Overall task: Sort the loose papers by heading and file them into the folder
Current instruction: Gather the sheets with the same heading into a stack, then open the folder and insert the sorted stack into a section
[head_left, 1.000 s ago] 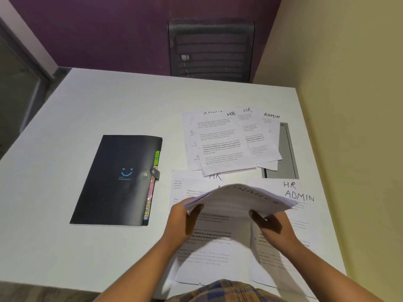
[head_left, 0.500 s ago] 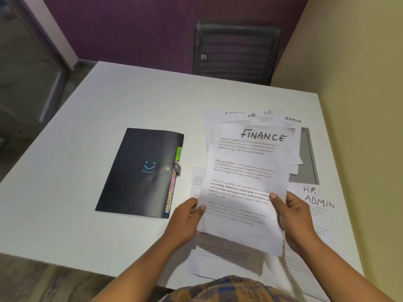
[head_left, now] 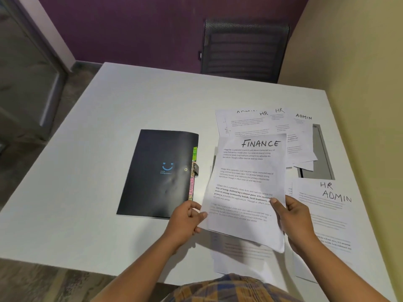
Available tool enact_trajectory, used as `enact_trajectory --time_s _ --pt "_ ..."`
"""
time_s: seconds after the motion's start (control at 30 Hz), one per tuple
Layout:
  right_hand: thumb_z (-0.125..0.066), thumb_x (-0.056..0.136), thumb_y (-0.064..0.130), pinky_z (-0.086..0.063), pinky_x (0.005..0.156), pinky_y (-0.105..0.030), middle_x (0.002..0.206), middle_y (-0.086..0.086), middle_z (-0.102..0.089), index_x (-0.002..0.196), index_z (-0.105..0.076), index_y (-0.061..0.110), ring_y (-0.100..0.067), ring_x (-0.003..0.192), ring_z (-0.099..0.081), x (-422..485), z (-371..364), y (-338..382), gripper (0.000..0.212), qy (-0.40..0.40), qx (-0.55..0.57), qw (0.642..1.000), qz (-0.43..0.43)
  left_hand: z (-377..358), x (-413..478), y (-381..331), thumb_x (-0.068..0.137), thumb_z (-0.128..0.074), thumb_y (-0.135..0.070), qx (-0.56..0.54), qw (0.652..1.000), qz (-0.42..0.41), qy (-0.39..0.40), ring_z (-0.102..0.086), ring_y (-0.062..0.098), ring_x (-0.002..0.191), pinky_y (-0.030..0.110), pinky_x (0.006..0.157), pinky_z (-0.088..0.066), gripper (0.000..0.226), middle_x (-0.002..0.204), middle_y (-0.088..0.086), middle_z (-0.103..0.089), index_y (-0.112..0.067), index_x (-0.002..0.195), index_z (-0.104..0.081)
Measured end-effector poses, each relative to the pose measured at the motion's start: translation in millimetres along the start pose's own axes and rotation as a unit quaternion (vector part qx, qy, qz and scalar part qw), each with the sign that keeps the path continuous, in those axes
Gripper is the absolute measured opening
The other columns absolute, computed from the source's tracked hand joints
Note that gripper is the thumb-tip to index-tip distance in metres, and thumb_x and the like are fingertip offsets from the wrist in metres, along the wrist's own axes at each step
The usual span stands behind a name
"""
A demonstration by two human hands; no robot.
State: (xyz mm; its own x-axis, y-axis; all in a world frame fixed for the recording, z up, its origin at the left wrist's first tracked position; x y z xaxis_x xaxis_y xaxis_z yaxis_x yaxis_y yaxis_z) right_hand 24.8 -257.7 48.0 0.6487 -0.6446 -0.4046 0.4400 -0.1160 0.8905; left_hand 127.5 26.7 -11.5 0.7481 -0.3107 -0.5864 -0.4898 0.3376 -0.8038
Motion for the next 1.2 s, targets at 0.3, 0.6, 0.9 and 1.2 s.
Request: enact_trajectory --time_s 0.3,0.6,0.9,1.2 --pt "-0.063 0.095 0.011 -0.053 0.056 -0.024 0.08 0.002 -0.077 0.1 -0.074 0.013 -0.015 0.064 -0.069 -18 -11 -4 0.012 -0.026 0.025 0.999 -0.019 59 30 -24 0.085 -0.07 -0.035 0.31 0.93 -0.077 -0.182 -0.059 0.023 0.092 0.032 0.075 -0.049 0.031 0.106 0.005 -0.058 -0.014 0.104 -0.056" --pt "-0.063 0.095 0.012 -0.046 0.048 -0.022 0.08 -0.004 -0.075 0.097 -0.073 0.013 -0.016 0.058 -0.064 -24 -3 -2 0.011 -0.039 0.022 0.999 -0.011 55 60 -17 0.082 -0.066 -0.054 0.542 0.818 -0.012 -0.193 0.003 0.047 0.146 0.064 0.113 -0.021 0.1 0.162 0.015 0.0 -0.016 0.154 -0.008" --pt "-0.063 0.095 0.011 -0.049 0.05 -0.019 0.087 -0.009 -0.077 0.103 -0.073 0.007 -0.012 0.06 -0.068 -16 0 -4 0.014 -0.014 0.019 1.0 -0.012 43 66 -13 0.083 -0.069 -0.042 0.554 0.815 0.016 -0.172 0.005 0.047 0.147 0.065 0.11 -0.028 0.102 0.162 0.014 0.013 -0.022 0.155 0.001" --pt "-0.065 0.094 0.013 -0.053 0.066 -0.026 0.092 -0.002 -0.078 0.107 -0.074 0.009 -0.01 0.071 -0.073 6 6 14 0.017 -0.003 0.028 1.0 0.001 45 47 -48 0.094 -0.06 -0.022 0.632 0.767 -0.002 -0.107 -0.023 0.04 0.145 0.049 0.107 -0.043 0.053 0.162 0.017 -0.004 -0.013 0.141 -0.039"
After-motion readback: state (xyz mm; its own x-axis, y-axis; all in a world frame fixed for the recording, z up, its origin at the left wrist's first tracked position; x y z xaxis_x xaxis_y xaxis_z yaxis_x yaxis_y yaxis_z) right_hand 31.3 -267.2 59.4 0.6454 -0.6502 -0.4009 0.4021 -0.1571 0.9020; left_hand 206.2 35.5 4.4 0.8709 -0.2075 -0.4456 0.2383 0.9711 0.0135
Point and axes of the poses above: each hand's wrist, its own x-axis towards the middle knuckle, its own z-axis out of the back of the hand, y = z × x, the point moved 10 cm from there along x, towards the middle knuckle
